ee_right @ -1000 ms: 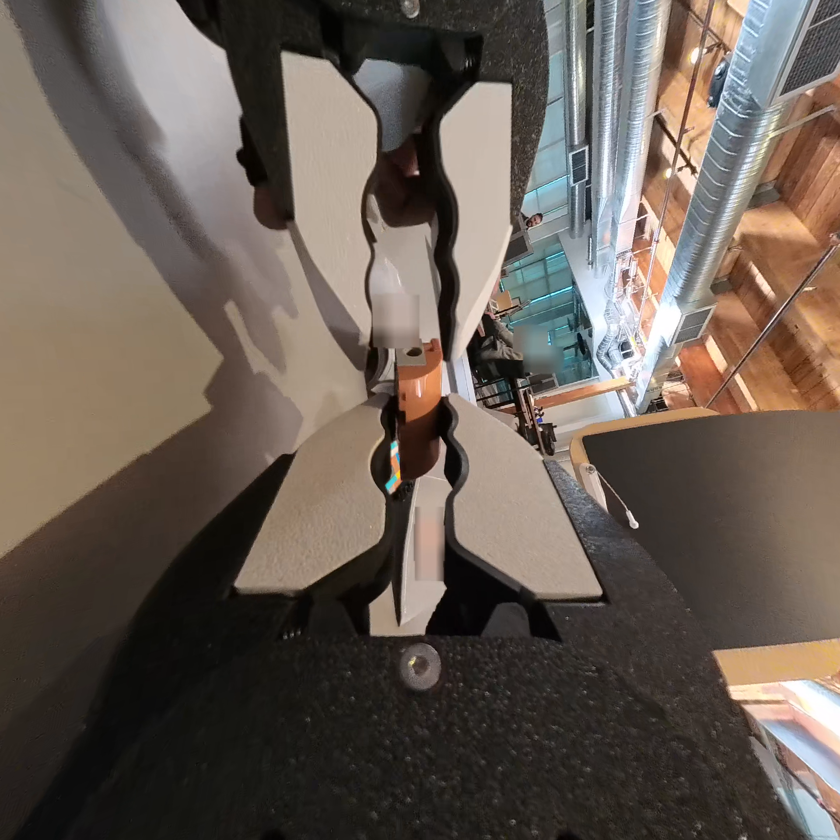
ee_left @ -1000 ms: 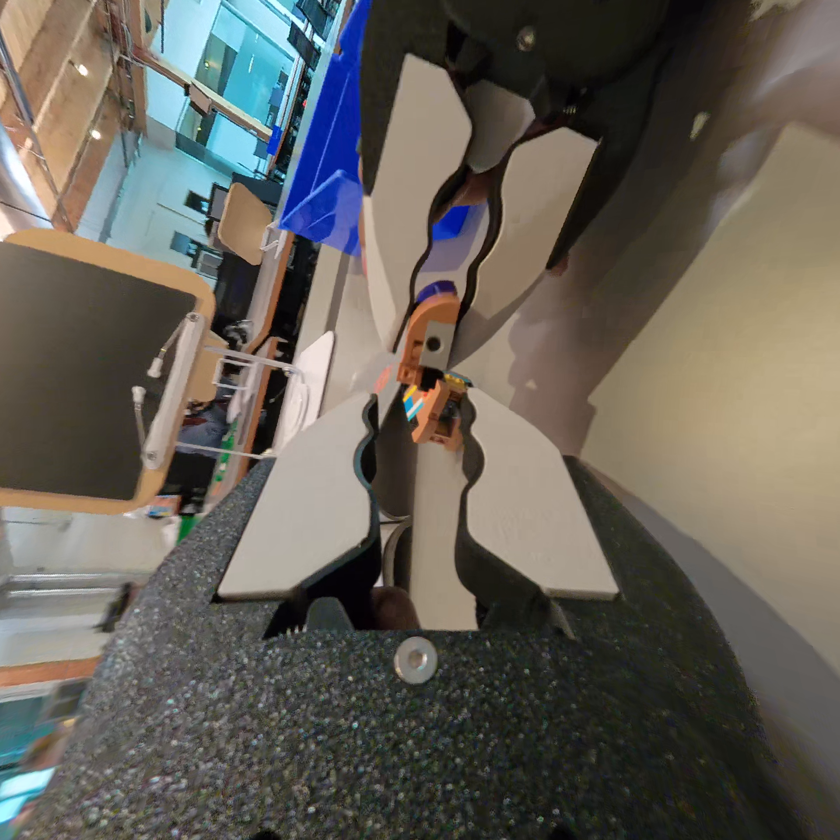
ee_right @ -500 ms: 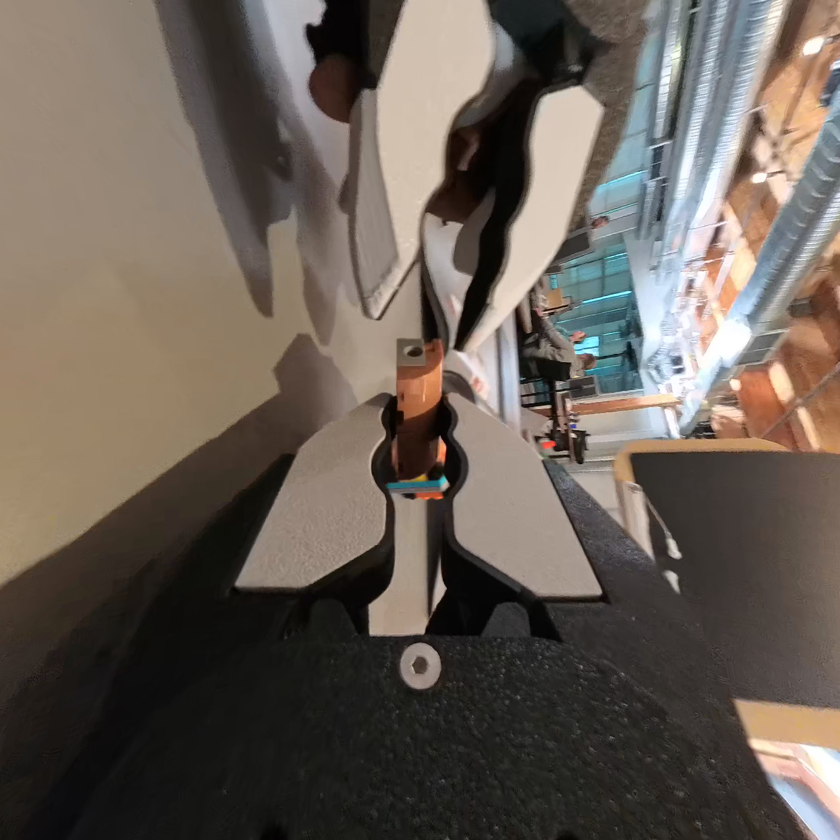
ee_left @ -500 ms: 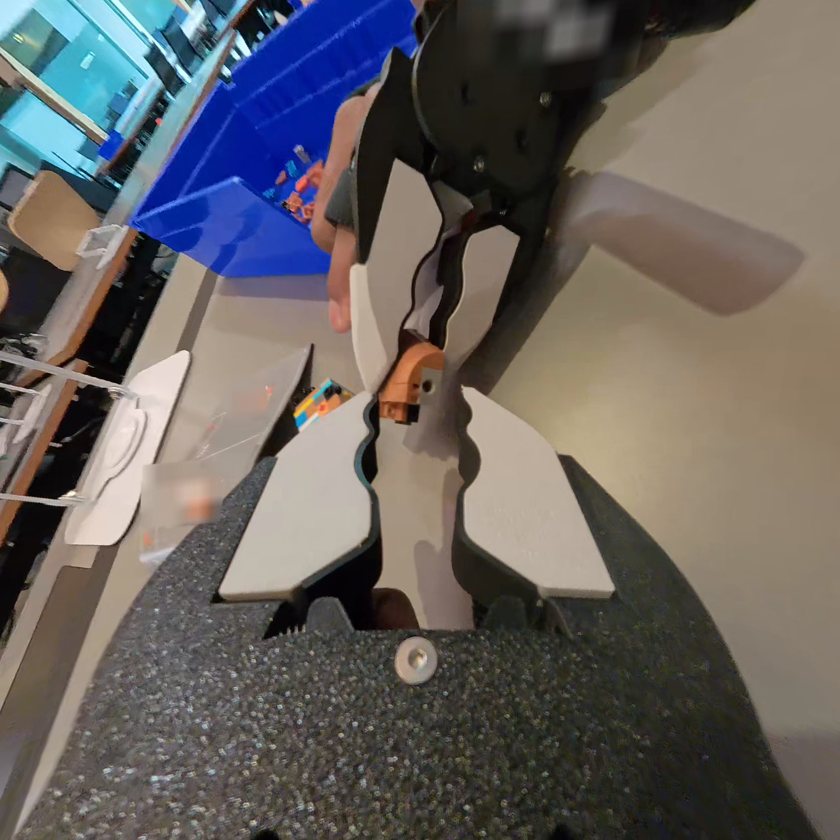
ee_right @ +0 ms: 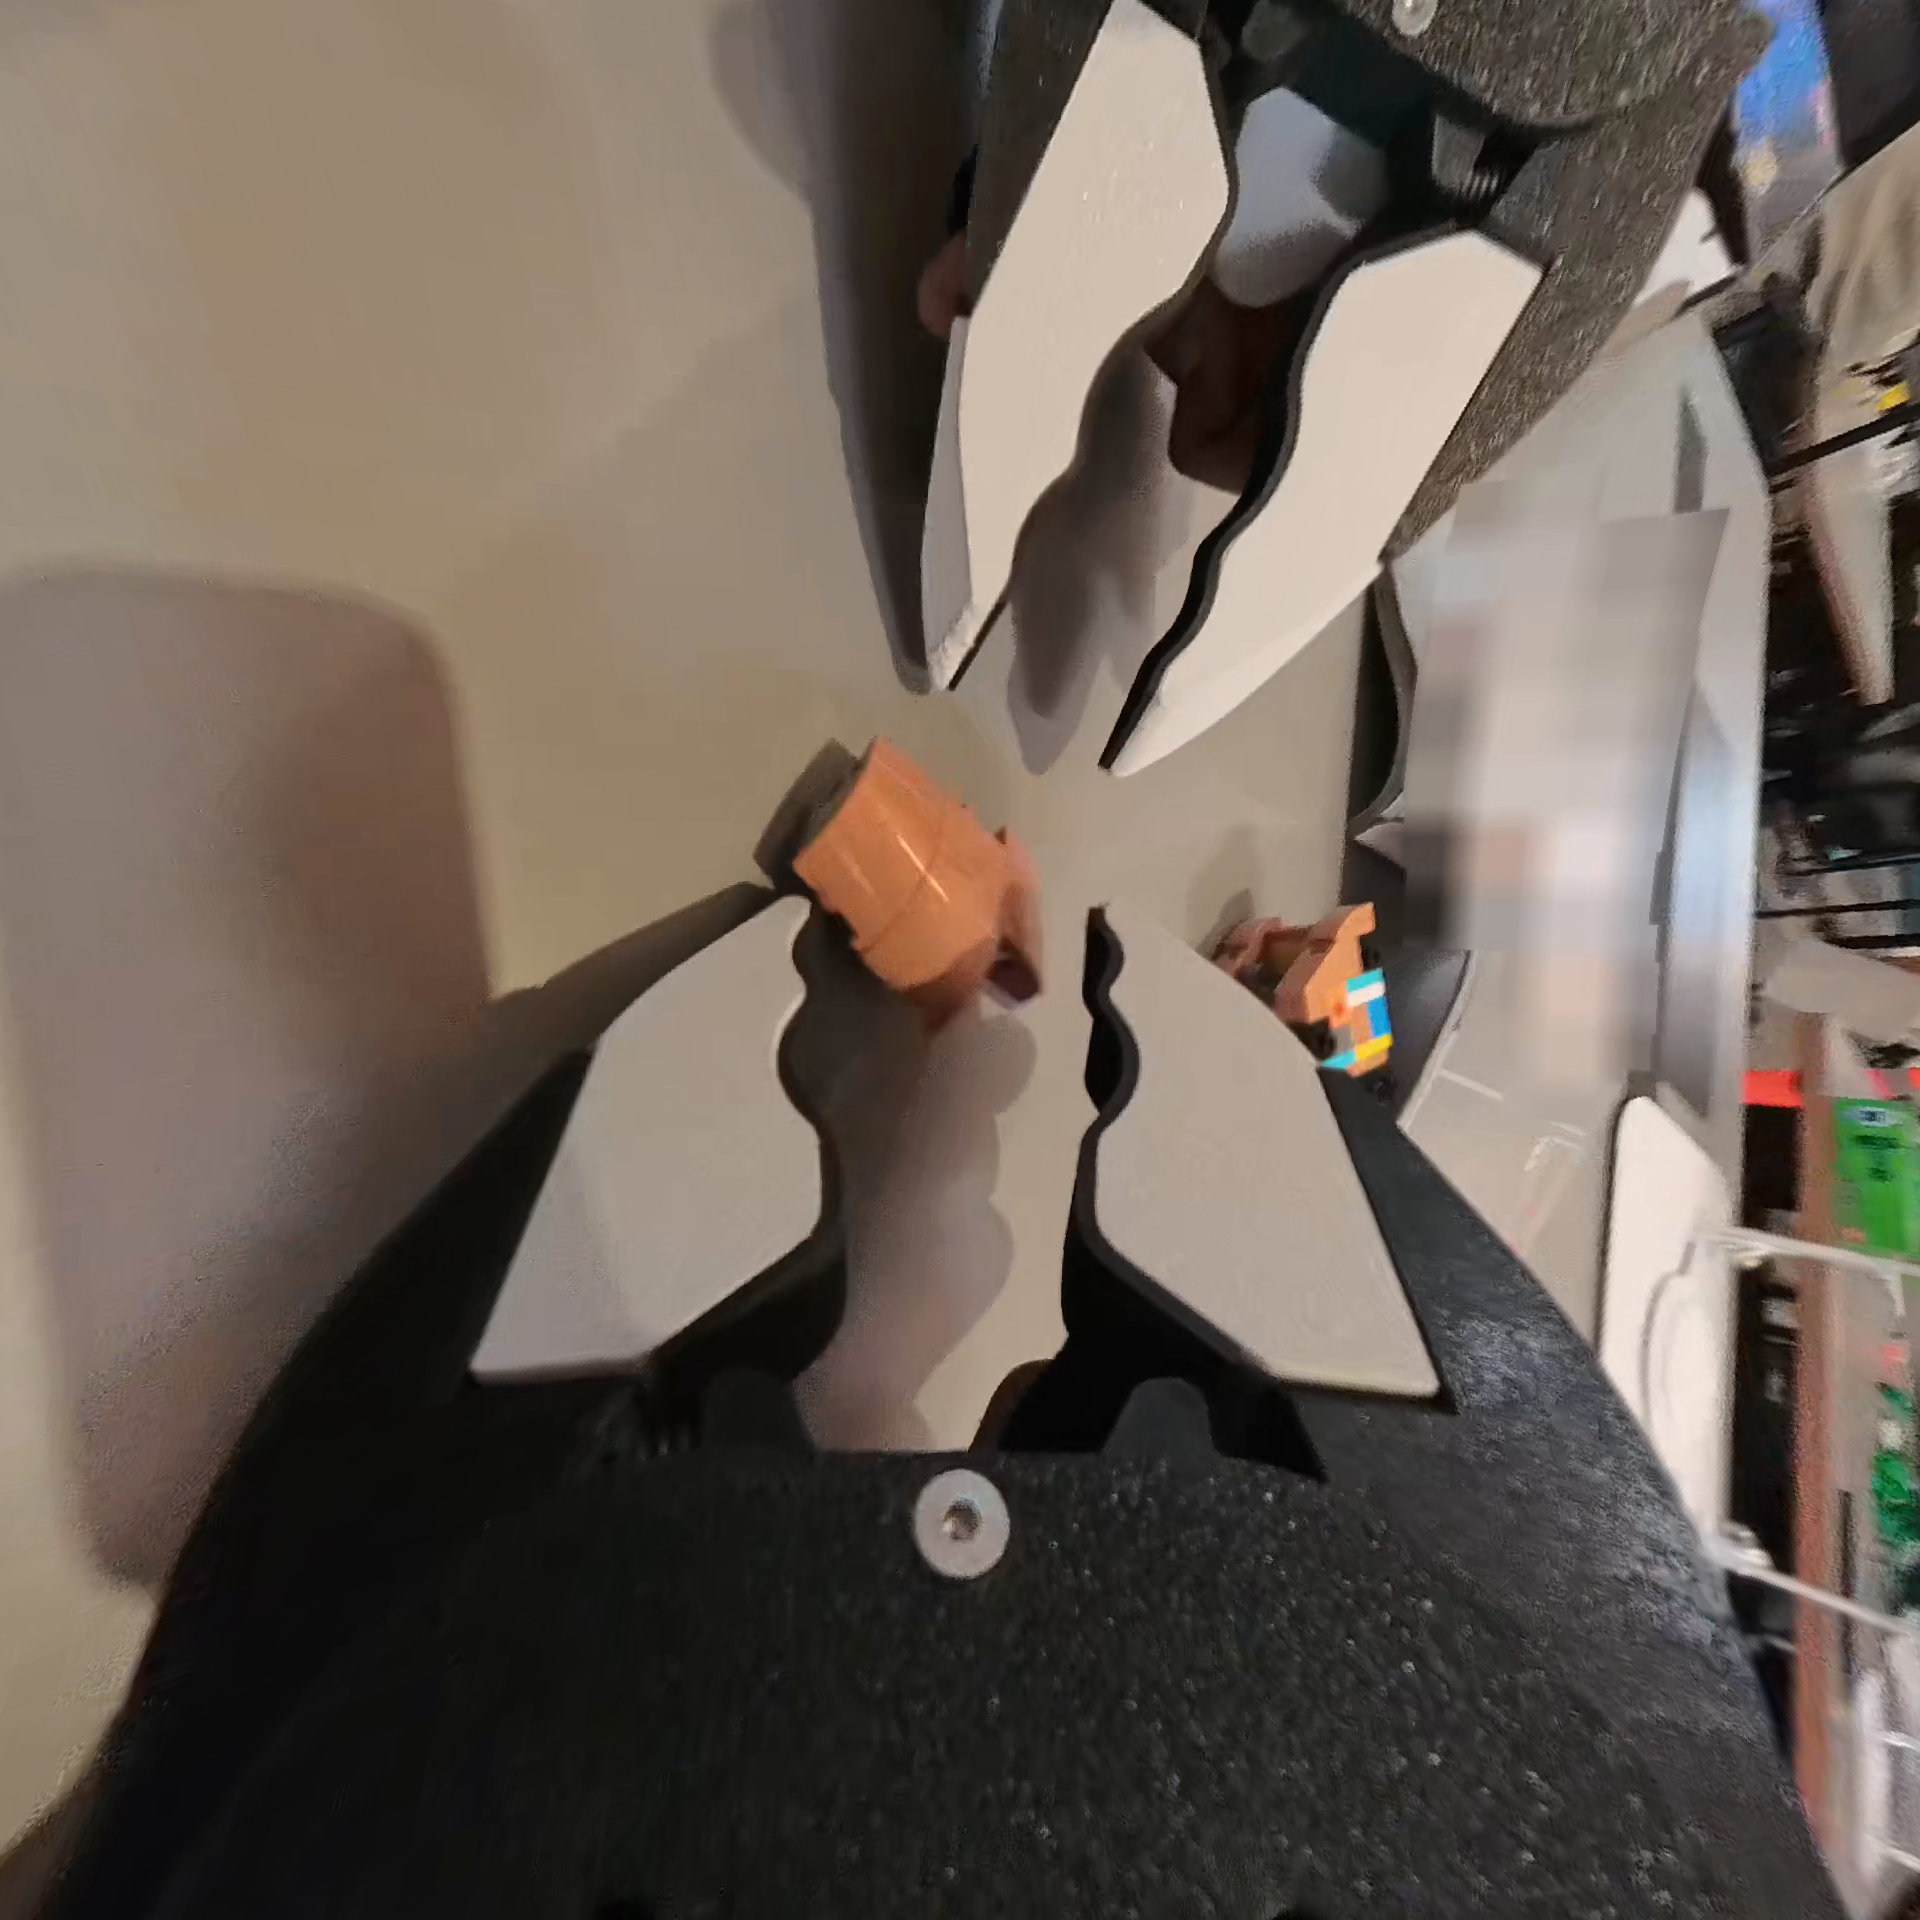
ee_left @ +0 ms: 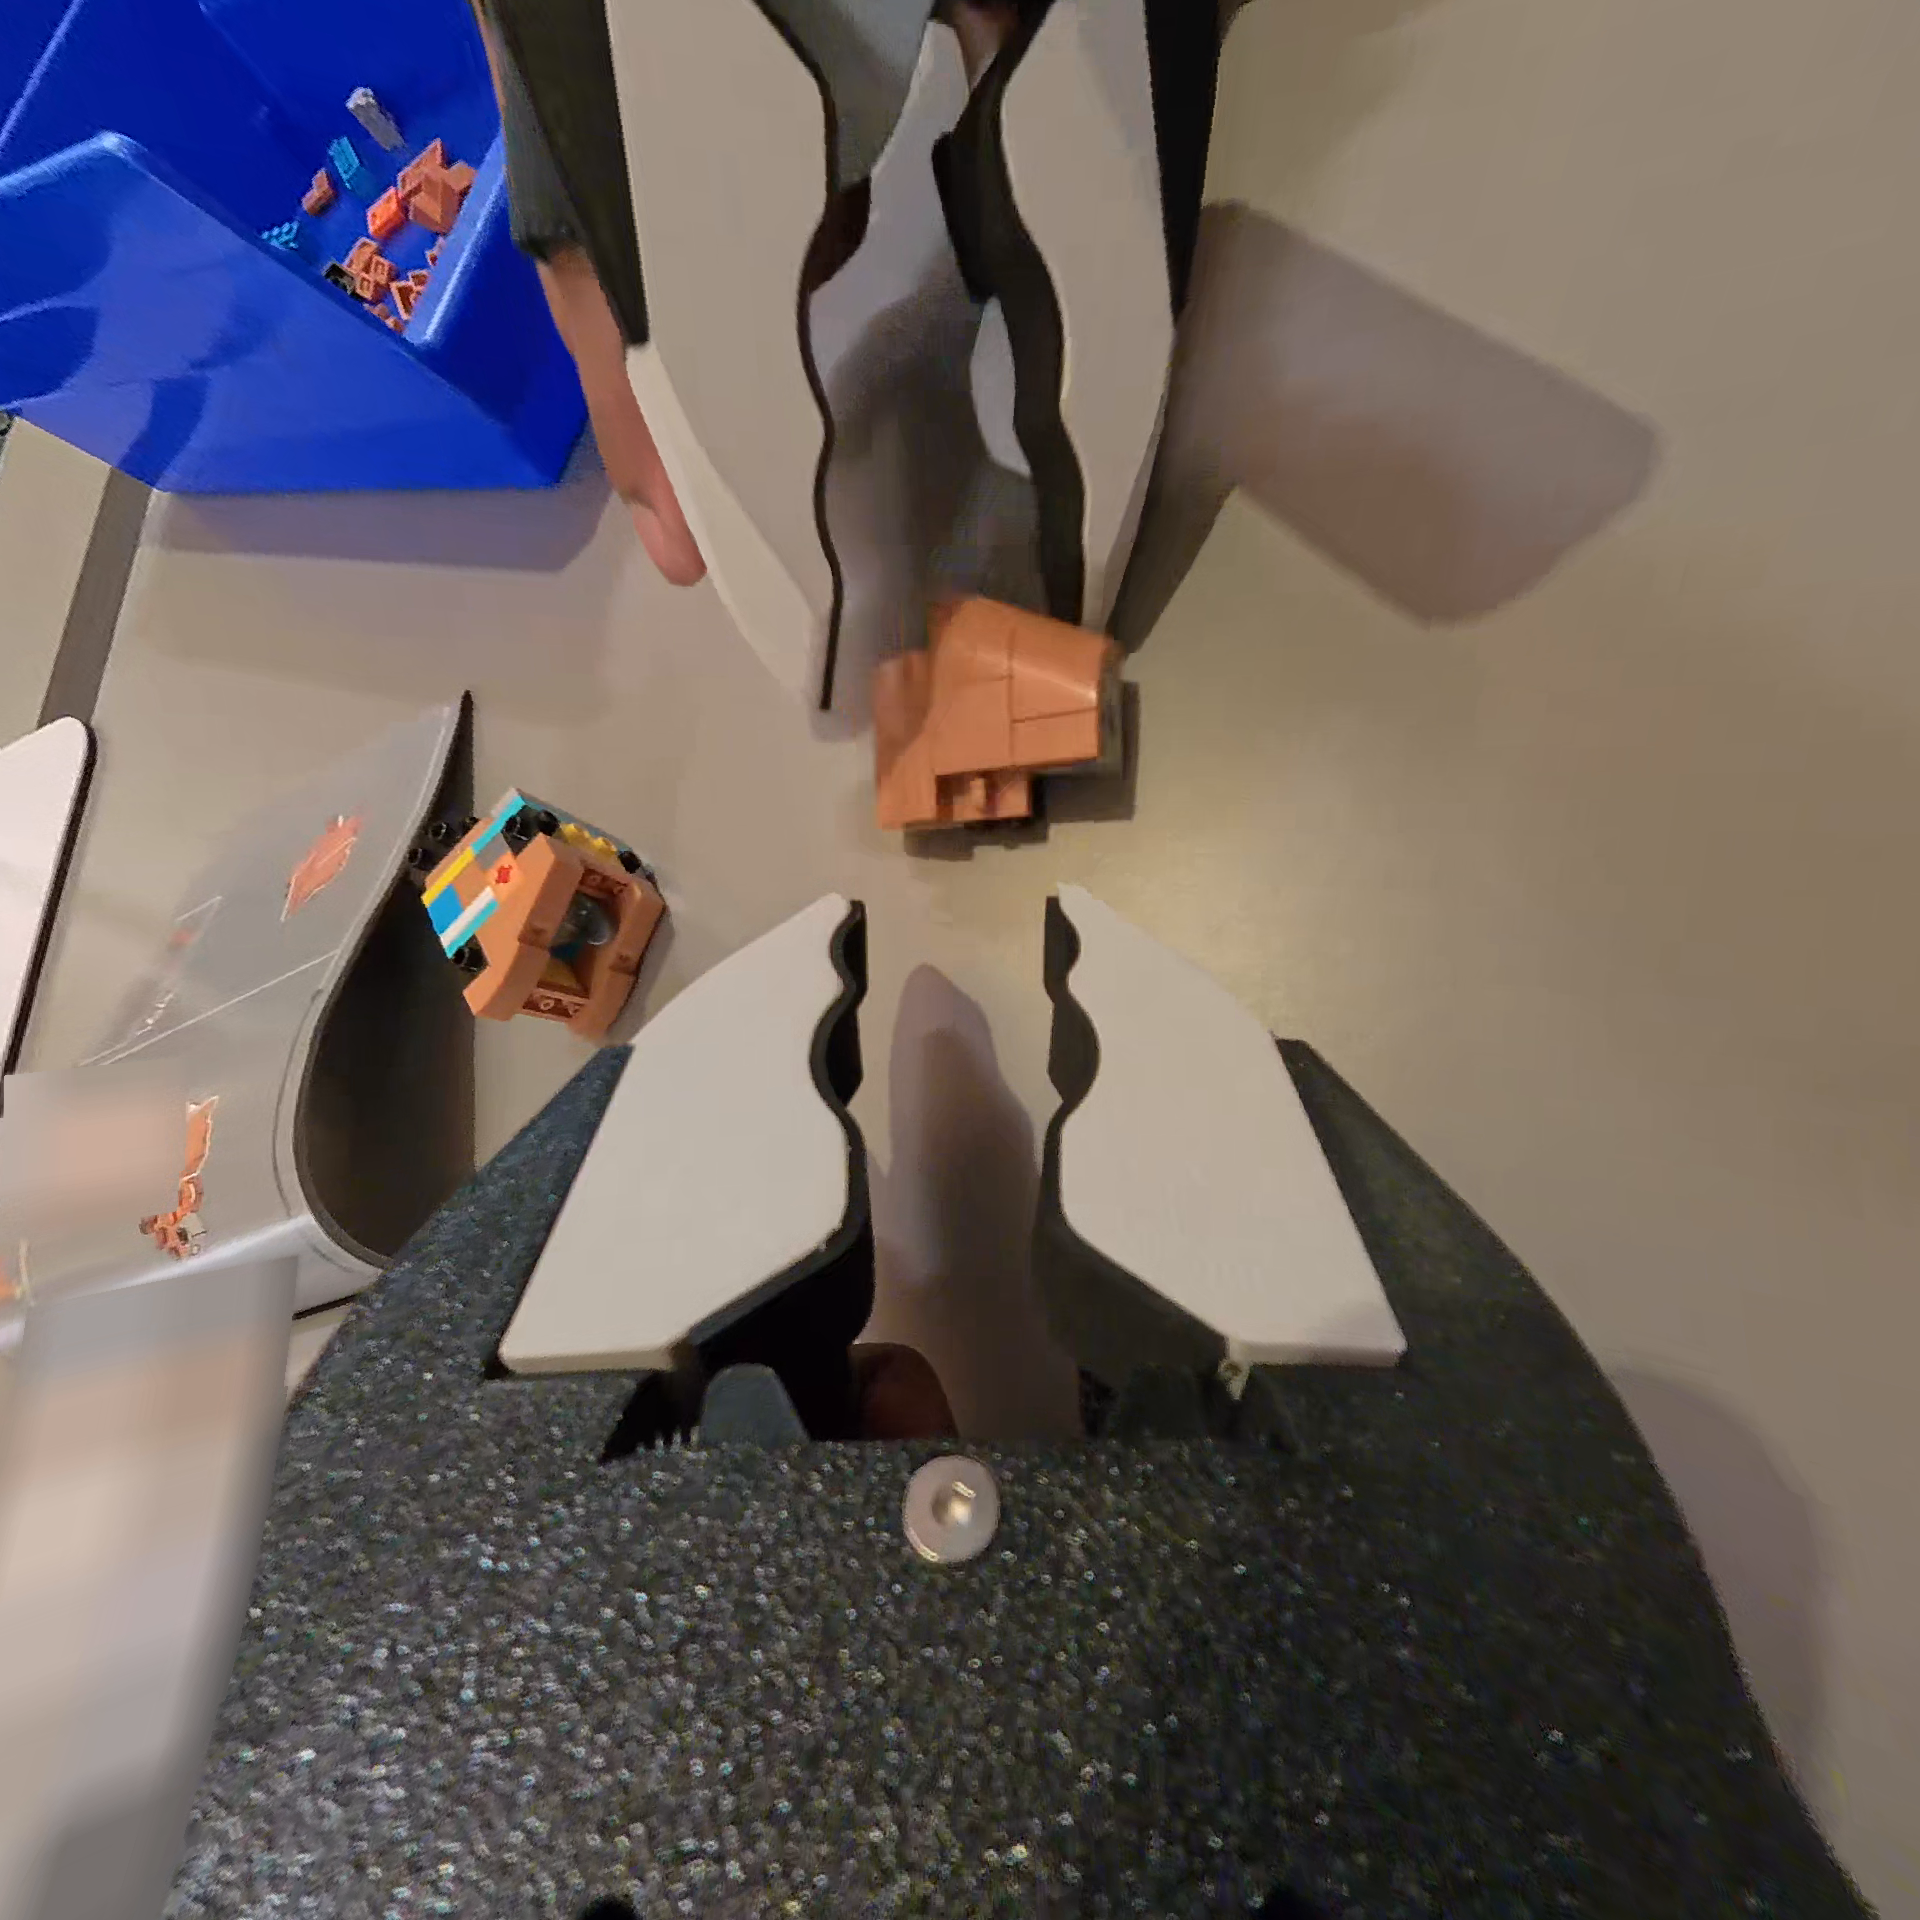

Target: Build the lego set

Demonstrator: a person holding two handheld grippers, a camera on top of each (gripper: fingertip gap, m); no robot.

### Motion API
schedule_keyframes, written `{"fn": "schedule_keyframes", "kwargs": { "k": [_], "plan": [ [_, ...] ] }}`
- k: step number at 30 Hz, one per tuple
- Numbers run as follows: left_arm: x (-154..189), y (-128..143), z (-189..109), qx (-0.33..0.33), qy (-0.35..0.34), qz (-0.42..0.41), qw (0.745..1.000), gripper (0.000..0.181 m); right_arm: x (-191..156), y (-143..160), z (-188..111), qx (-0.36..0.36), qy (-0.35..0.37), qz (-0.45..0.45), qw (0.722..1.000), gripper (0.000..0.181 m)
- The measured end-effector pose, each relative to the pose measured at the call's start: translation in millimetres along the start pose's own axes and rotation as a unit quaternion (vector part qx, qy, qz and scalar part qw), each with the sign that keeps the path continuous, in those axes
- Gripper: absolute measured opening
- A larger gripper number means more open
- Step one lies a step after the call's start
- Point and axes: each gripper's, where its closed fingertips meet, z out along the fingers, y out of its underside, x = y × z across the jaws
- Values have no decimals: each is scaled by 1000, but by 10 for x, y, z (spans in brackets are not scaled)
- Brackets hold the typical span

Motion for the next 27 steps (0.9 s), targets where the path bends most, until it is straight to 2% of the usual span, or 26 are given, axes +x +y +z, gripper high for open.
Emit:
{"fn": "schedule_keyframes", "kwargs": {
  "k": [2,6,10,15,21,24,27],
  "plan": [
    [16,-42,-13,12,9,-10,1000,33,-58,43,-90,-1,-16,23,1000,56],
    [45,-140,-22,37,22,-24,999,33,-168,122,-240,12,-17,69,997,61],
    [62,-230,-1,59,33,-43,997,33,-170,88,-297,59,11,130,990,55],
    [-7,-375,18,94,22,-66,993,33,102,62,-322,87,92,157,979,44],
    [-461,-417,-206,154,-94,-91,979,33,531,214,-418,89,235,190,949,33],
    [-689,-356,-321,161,-153,-101,970,33,704,290,-492,87,293,209,929,22],
    [-880,-274,-384,154,-199,-109,962,34,813,355,-540,94,322,236,912,13]
  ]
}}
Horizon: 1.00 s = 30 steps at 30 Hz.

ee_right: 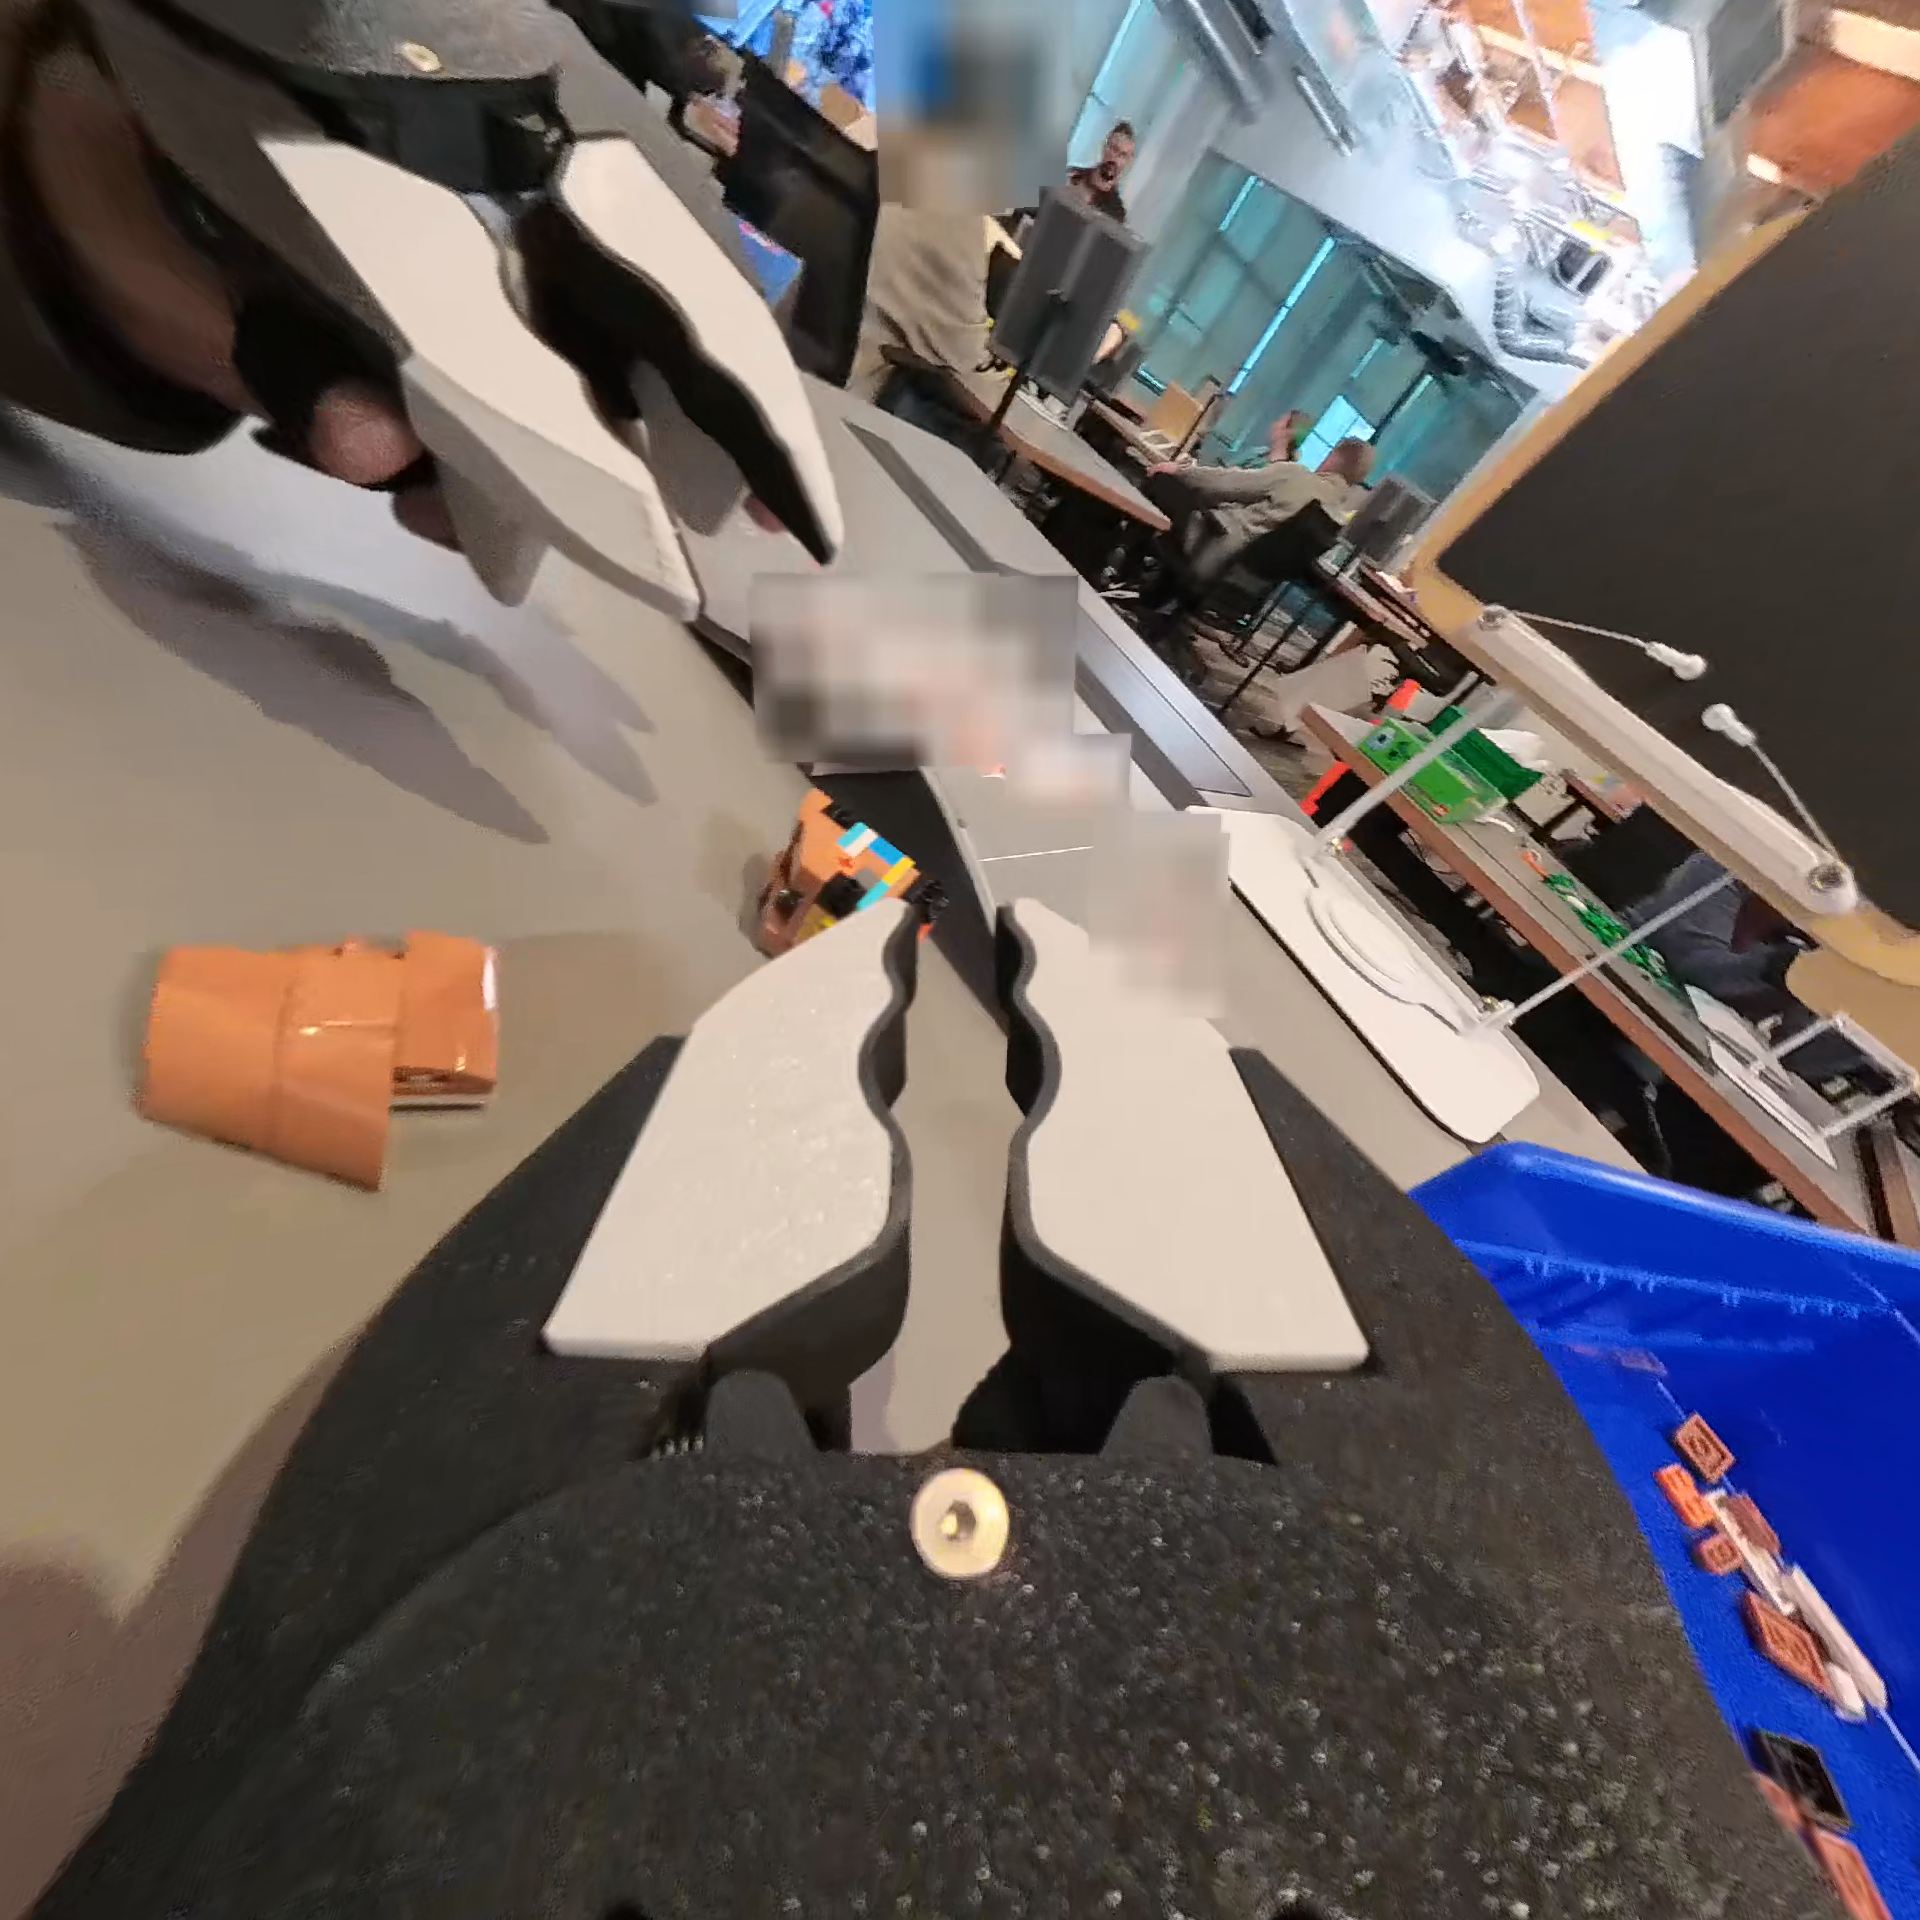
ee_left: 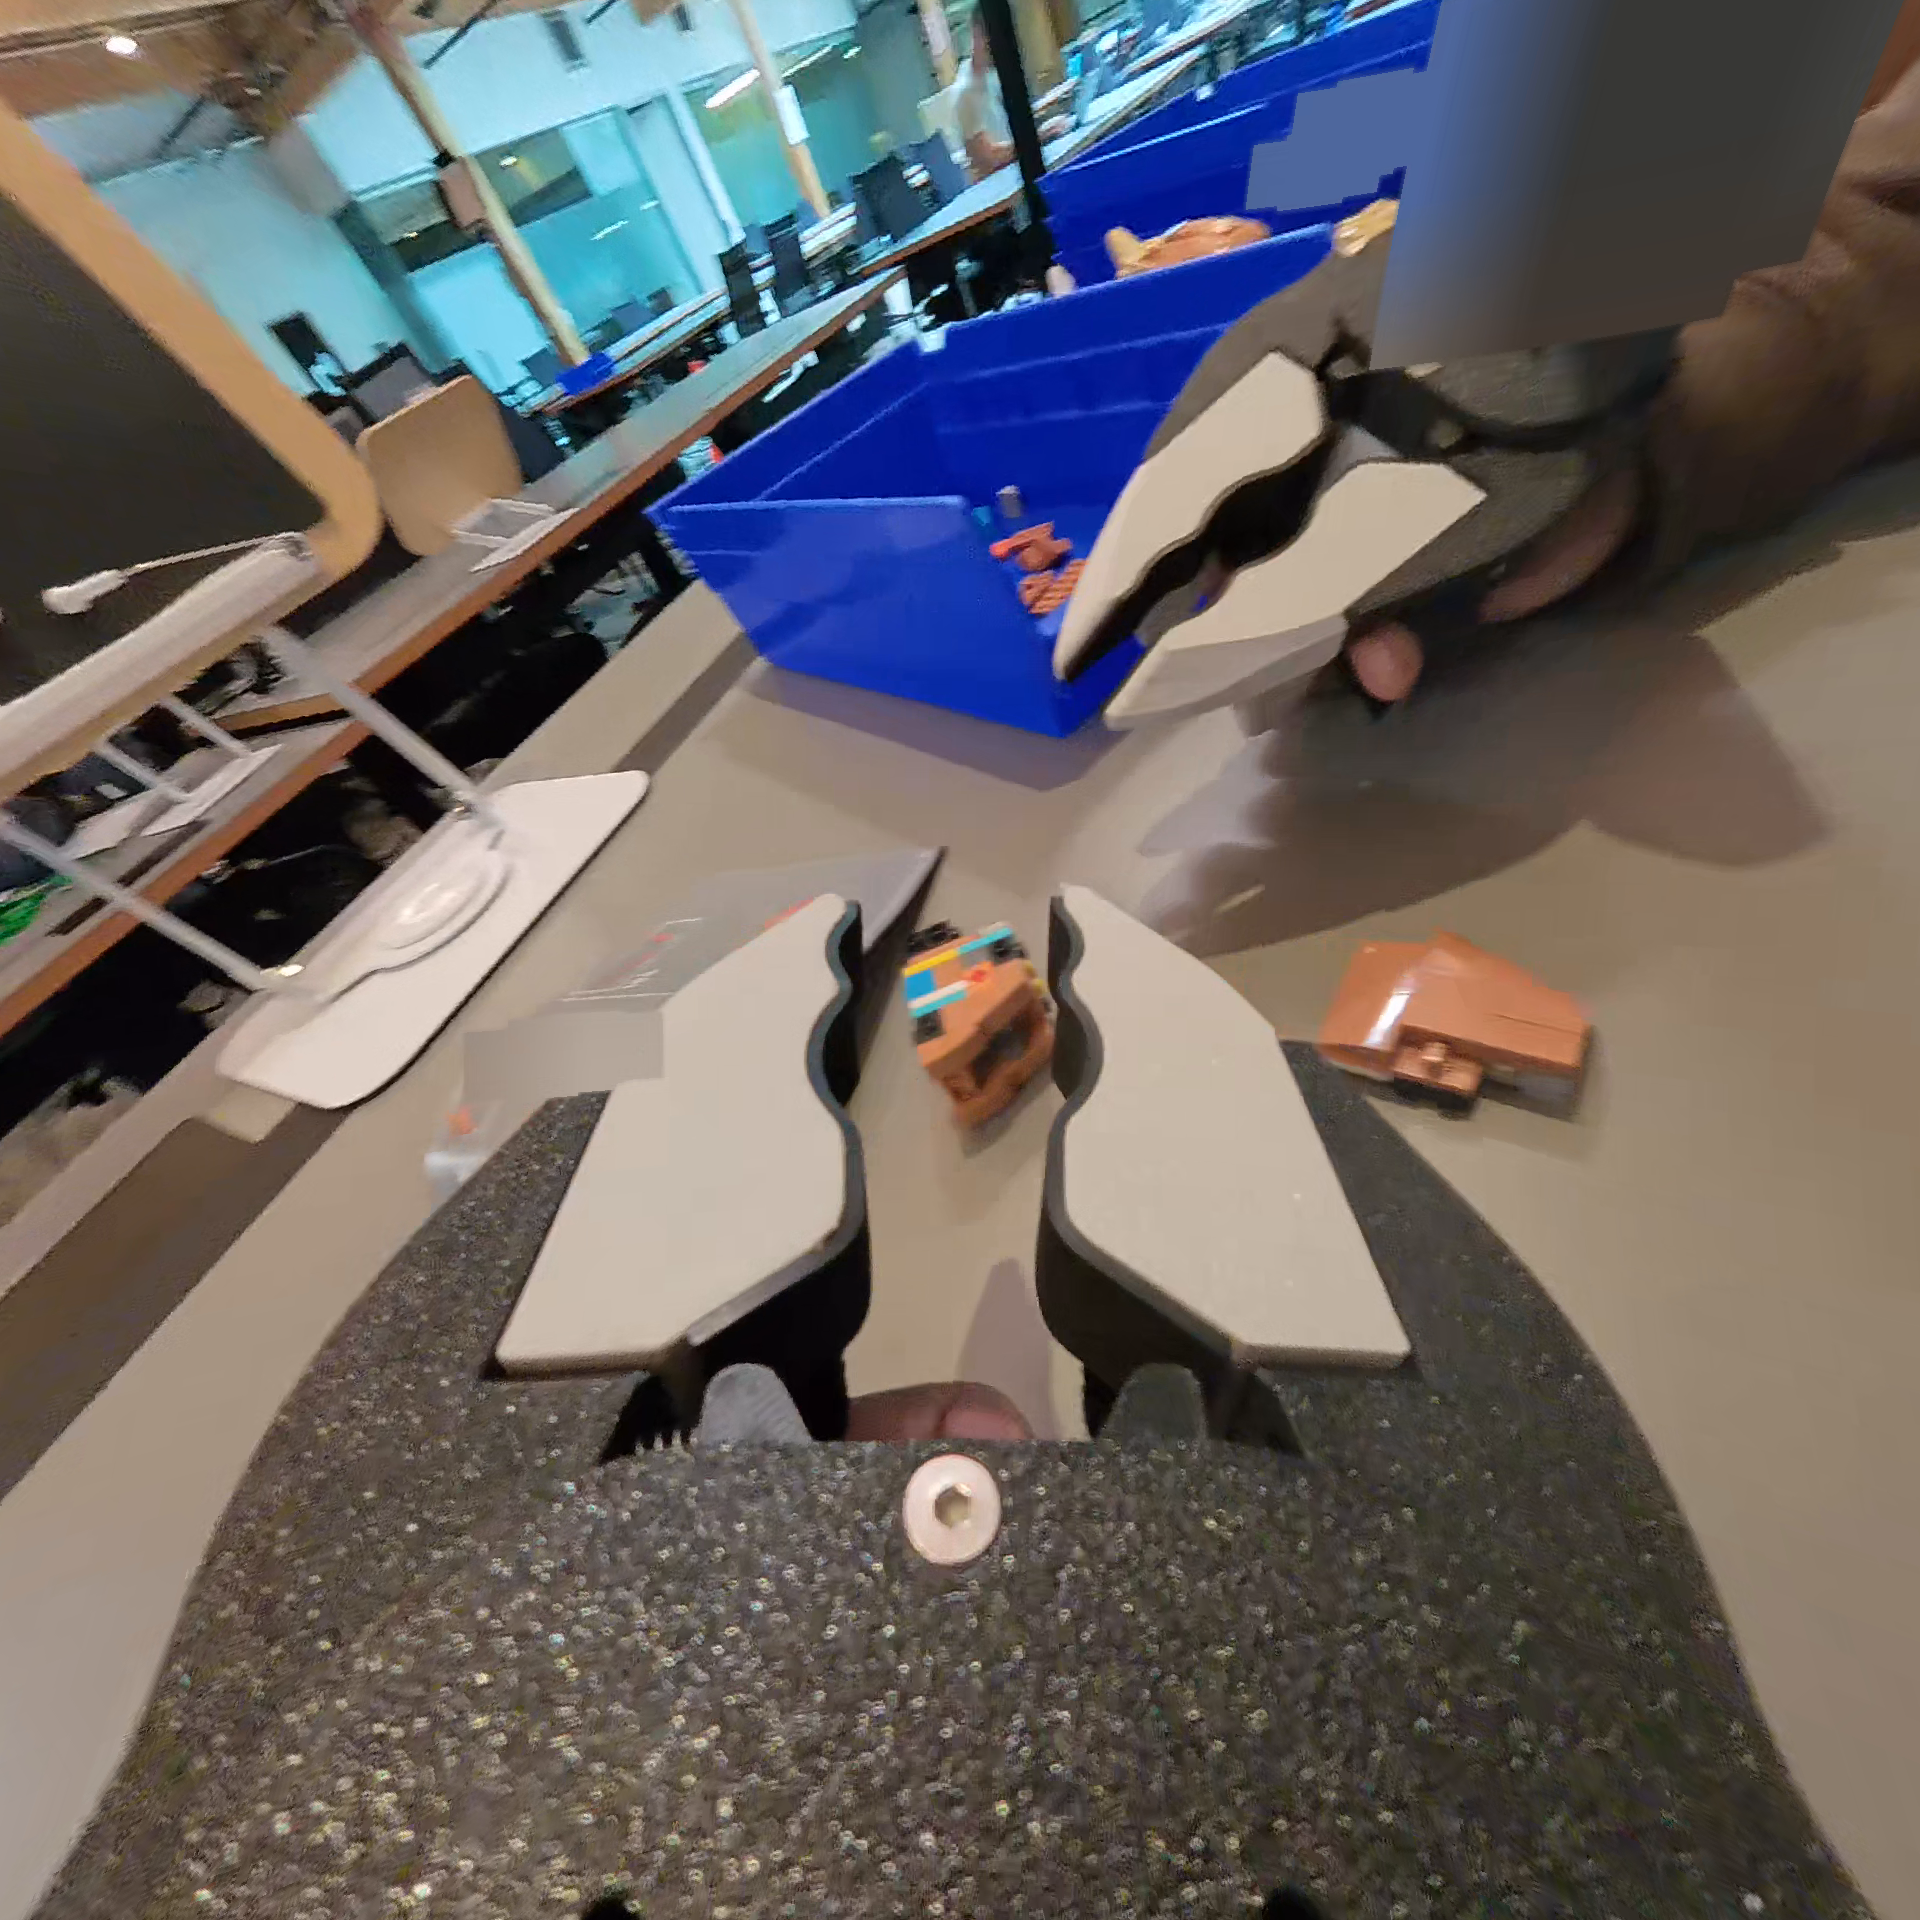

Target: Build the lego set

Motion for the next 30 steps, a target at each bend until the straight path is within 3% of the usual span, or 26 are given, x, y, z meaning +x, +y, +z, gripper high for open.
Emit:
{"fn": "schedule_keyframes", "kwargs": {
  "k": [5,13,16,17,19,24,30],
  "plan": [
    [-387,-6,35,-56,-58,48,996,34,199,66,84,-14,37,26,999,11],
    [-867,-73,531,-155,-23,187,970,36,348,62,296,-11,63,43,997,14],
    [-893,-69,736,-111,-62,169,977,35,328,37,295,-2,54,44,998,17],
    [-802,-11,778,-104,-42,157,981,34,326,25,286,3,50,48,998,17],
    [-795,125,785,-119,-42,172,977,33,319,19,293,6,39,58,998,17],
    [-701,268,763,-160,17,119,980,33,297,17,339,10,15,63,998,17],
    [-561,449,758,-217,51,140,965,31,301,-22,275,30,6,75,997,17]
  ]
}}
